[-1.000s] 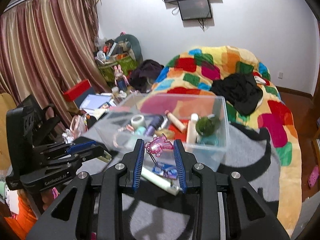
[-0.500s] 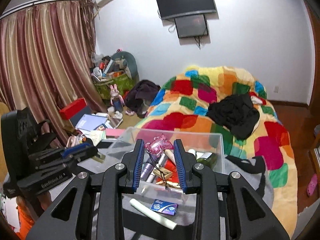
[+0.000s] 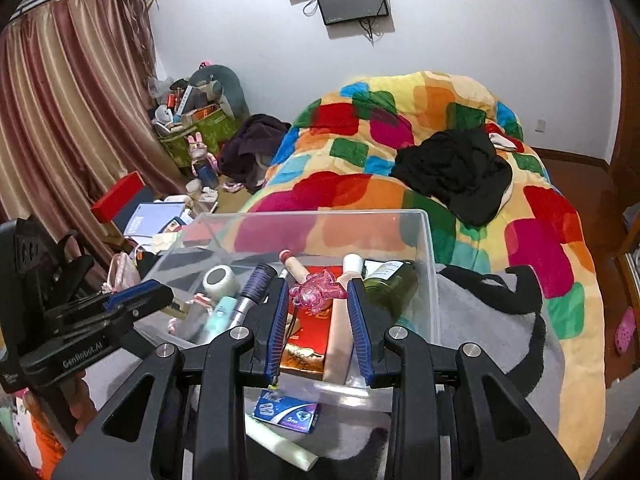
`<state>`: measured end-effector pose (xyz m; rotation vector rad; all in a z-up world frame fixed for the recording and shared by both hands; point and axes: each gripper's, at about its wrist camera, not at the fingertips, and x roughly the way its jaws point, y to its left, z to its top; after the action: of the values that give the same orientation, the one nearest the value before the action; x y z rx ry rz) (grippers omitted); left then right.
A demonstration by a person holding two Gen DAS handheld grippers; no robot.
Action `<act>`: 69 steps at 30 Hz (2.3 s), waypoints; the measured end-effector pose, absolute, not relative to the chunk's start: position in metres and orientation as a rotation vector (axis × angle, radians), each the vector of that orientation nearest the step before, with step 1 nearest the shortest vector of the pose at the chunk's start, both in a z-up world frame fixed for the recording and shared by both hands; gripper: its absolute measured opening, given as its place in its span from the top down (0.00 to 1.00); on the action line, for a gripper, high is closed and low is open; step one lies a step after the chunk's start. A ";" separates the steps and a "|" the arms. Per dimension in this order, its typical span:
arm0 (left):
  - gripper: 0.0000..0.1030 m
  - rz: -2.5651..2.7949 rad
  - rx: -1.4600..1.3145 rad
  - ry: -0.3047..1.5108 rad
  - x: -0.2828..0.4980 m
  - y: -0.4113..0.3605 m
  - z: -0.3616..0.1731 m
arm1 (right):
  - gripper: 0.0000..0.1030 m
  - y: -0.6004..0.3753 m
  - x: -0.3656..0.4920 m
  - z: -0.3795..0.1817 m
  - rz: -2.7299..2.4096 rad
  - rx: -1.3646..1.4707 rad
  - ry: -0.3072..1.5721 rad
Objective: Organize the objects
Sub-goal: 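Drop the green badge into the box with the left tool while the right tool drops the pink clip, then grasp the pale green tube with the left tool while the right tool grasps the blue Max blade pack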
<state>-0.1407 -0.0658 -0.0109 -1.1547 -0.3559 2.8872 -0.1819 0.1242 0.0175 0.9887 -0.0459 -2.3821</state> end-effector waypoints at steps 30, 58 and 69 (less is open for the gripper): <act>0.34 2.861 -1.043 -0.207 -0.081 -0.025 0.006 | 0.54 0.141 -0.121 -0.003 -2.407 0.943 0.155; 0.28 2.804 -1.400 -0.217 -0.107 0.004 -0.063 | 0.47 0.144 -0.096 -0.055 -2.251 1.147 0.212; 0.82 2.826 -1.354 -0.270 -0.074 -0.020 -0.063 | 0.44 0.120 -0.124 -0.053 -2.293 1.233 0.154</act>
<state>-0.0740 -0.0205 -0.0634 -1.3543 -0.2704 2.8259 -0.1235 0.1199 -0.0534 1.2333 0.1535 -2.2927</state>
